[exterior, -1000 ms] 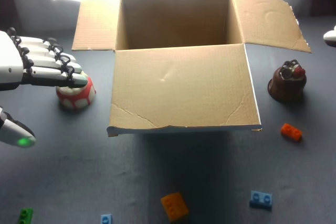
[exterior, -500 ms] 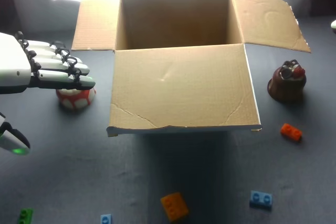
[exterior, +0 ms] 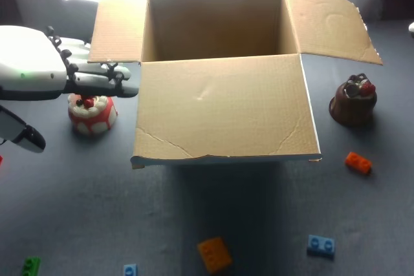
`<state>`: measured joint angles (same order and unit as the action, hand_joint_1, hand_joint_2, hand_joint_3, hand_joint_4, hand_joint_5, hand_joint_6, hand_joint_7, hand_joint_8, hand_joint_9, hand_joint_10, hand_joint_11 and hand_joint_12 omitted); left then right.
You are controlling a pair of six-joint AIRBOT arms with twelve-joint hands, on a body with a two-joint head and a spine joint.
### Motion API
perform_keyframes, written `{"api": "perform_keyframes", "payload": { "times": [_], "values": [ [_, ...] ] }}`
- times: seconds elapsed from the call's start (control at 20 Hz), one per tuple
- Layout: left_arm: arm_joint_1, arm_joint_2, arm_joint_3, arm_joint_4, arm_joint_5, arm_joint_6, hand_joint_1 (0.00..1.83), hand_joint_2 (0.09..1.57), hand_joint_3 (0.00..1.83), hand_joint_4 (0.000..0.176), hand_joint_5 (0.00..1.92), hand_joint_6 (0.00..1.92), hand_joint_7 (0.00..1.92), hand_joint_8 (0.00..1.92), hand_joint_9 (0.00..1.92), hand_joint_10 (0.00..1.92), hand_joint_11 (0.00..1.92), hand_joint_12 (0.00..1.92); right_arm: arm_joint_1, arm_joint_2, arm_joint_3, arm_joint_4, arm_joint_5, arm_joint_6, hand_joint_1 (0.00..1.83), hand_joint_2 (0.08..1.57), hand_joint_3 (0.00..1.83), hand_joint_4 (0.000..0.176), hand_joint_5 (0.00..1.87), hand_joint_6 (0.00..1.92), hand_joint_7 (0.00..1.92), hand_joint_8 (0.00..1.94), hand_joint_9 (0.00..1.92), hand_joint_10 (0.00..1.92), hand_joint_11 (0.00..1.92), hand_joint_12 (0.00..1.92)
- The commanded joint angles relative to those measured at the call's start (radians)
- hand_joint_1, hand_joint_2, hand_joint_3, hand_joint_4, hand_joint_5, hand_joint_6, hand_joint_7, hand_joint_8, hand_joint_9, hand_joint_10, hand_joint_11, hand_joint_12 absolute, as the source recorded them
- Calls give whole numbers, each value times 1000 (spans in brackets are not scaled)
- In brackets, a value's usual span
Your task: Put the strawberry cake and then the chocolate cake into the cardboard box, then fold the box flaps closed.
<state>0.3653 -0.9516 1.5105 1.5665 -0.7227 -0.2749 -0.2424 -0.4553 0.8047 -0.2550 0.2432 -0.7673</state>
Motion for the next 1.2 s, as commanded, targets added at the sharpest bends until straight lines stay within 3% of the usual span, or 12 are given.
{"api": "perform_keyframes", "payload": {
  "times": [0.0, 0.25, 0.4, 0.5, 0.55, 0.7, 1.0, 1.15],
  "values": [
    [-9, -2, 6, -45, 2, 0, 1146, 938, 0, 62, 0, 0, 14, 3, 14, 3, 0, 181, 7, 11, 6, 15, 111, -3, 140, 1119, 3, 0, 127, 3, 166, 2, 153, 3, 0, 380],
    [16, -85, 121, -23, 6, -7, 1124, 943, 0, 59, 4, 1, 16, 2, 37, 8, 0, 230, 7, 11, 6, 15, 114, -3, 99, 1122, 0, 0, 105, 3, 126, 0, 115, 0, 0, 282],
    [29, -137, 188, -23, 3, -18, 1114, 937, 0, 61, 7, 0, 56, 3, 49, 4, 0, 326, 7, 11, 6, 15, 117, -3, 129, 1112, 0, 0, 131, 5, 192, 9, 173, 13, 0, 430],
    [38, -169, 228, -23, 0, -24, 1071, 957, 5, 65, 0, 0, 46, 0, 45, 1, 0, 279, 7, 10, 6, 15, 117, -3, 142, 1111, 0, 0, 134, 4, 196, 6, 169, 7, 0, 356],
    [40, -183, 243, -23, -1, -29, 1096, 949, 1, 66, 0, 0, 49, 2, 44, 0, 0, 268, 7, 10, 6, 15, 117, -3, 127, 1120, 2, 0, 141, 4, 193, 3, 180, 8, 0, 413],
    [43, -211, 266, -23, 4, -32, 1141, 939, 0, 63, 28, 5, 63, 0, 52, 2, 0, 271, 8, 9, 6, 15, 117, -3, 156, 1114, 0, 0, 143, 3, 198, 3, 191, 6, 0, 504],
    [49, -267, 319, -22, 15, -35, 1125, 939, 0, 72, 39, 7, 48, 4, 45, 2, 0, 312, 9, 9, 6, 15, 119, -2, 117, 1113, 1, 0, 149, 2, 156, 0, 162, 0, 0, 457],
    [48, -285, 335, -14, 20, -40, 1121, 933, 0, 68, 72, 6, 66, 3, 59, 4, 0, 368, 9, 6, 6, 15, 119, -2, 77, 1120, 3, 0, 134, 0, 142, 0, 152, 0, 0, 460]
  ]
}}
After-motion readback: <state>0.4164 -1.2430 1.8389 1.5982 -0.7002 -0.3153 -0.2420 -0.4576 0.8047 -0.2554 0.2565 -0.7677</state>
